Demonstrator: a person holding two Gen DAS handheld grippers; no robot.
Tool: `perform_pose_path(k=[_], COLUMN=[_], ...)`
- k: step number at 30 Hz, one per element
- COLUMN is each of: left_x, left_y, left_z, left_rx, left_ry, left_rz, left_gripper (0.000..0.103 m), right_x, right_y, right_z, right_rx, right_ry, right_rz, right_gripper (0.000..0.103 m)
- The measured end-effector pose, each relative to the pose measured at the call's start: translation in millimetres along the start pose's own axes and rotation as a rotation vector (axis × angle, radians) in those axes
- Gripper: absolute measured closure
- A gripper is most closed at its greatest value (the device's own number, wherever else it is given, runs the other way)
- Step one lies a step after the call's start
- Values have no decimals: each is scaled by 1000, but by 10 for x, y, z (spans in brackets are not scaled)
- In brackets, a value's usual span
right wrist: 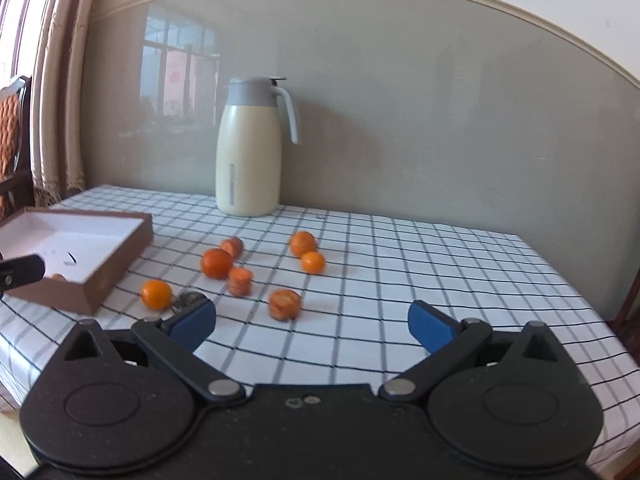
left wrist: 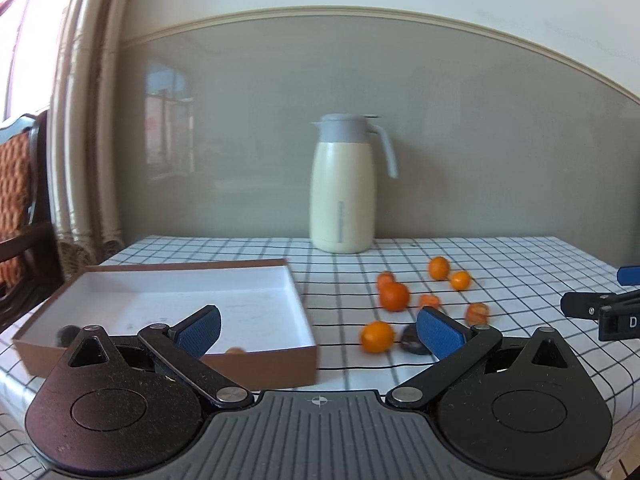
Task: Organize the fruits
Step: 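Move both open tools back toward the remaining fruit, then grasp the tangerine with the left tool while the right tool grasps the carrot chunk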
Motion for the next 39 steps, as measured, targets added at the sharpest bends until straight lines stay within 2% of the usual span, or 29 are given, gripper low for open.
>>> perform_pose_path(k=[5,8,13,21,39], left_x=[-62,-135,-212,-236,-255], left_y=[-31,-78,-96,-102,-102], left_z=[-208,-307,-379,-409,-343], left_rx=[-9,-26,-41,-35,-11], left_ry=[-30,-34,-37,-47,-47], left_rz=[9,24,45,56,53], left_gripper=[0,0,0,0,0], right_x=[-78,-240,-276,-292,-294], right_y=[-129,-203,-187,-184,-165], right_z=[-115,-165,-195,-53,33], right_rx=[4,-38,-105,-47,-28], right_ry=[-23,-20,7,15,22], right_rz=[0,40,38,37,34], right_gripper=[6,6,6,6,6])
Point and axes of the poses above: each gripper's, at about its wrist camera, not at the fingertips, and x roughly against the way its jaws point, z to its left, y to its top, the point moved 8 cm from there along -x, roughly the way its jaws point, and after that the axes turned 2 degrees about -z, right-handed, at the moved point
